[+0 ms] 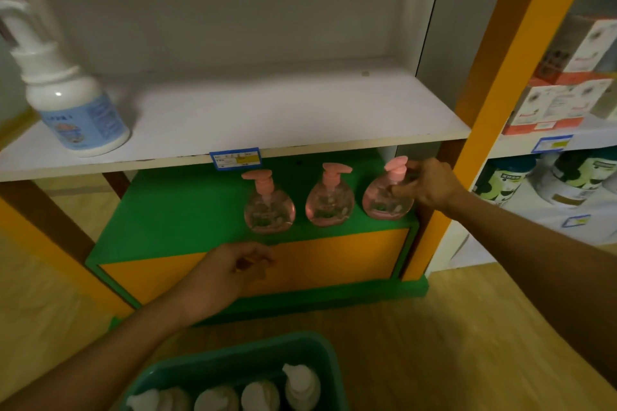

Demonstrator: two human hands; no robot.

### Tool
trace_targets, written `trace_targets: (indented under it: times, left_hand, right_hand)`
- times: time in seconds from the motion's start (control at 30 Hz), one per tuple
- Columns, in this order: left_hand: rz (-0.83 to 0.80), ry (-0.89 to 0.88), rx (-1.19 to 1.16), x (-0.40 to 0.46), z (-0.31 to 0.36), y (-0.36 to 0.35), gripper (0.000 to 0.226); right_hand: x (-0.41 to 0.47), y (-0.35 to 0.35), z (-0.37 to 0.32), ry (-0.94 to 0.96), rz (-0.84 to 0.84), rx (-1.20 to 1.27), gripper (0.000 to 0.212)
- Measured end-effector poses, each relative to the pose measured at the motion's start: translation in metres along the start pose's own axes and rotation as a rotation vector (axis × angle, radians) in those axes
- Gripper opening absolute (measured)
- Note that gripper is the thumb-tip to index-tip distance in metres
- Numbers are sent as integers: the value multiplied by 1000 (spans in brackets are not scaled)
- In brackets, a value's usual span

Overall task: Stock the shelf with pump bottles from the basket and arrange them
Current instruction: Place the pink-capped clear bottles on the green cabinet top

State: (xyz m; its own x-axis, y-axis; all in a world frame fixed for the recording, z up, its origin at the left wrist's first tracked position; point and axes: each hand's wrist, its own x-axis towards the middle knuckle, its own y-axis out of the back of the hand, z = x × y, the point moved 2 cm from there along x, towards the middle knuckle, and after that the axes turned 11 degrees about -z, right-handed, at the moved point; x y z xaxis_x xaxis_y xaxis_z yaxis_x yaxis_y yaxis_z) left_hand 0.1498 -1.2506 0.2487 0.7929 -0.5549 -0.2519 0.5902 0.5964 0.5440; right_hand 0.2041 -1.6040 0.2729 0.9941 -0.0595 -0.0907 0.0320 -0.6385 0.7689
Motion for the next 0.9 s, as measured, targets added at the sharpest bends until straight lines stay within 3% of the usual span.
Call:
trace_targets:
  times: [0.4, 0.53, 0.6, 0.7, 0.8, 0.9]
  left_hand:
    - [-2, -9, -48, -3, -15, -3, 29]
    - [24, -22, -51, -9, -21, -3, 31]
    - [27, -39, -61, -14, -20, -2, 32]
    - [45, -50, -62, -24, -16, 2, 29]
    - [54, -54, -55, -36, -8, 6, 29]
    - [58, -32, -50, -53, -10, 4, 28]
  right_hand:
    - [4, -9, 6, 12, -70, 81, 54]
    - [-11, -11, 8, -35, 113, 35, 75]
    - [-29, -14, 3, -15, 219, 86, 65]
    - [-58, -23, -16, 58, 228, 138, 40]
    - [-86, -40, -47, 115, 137, 175, 21]
    - [-112, -79, -76, 175, -44, 219, 16]
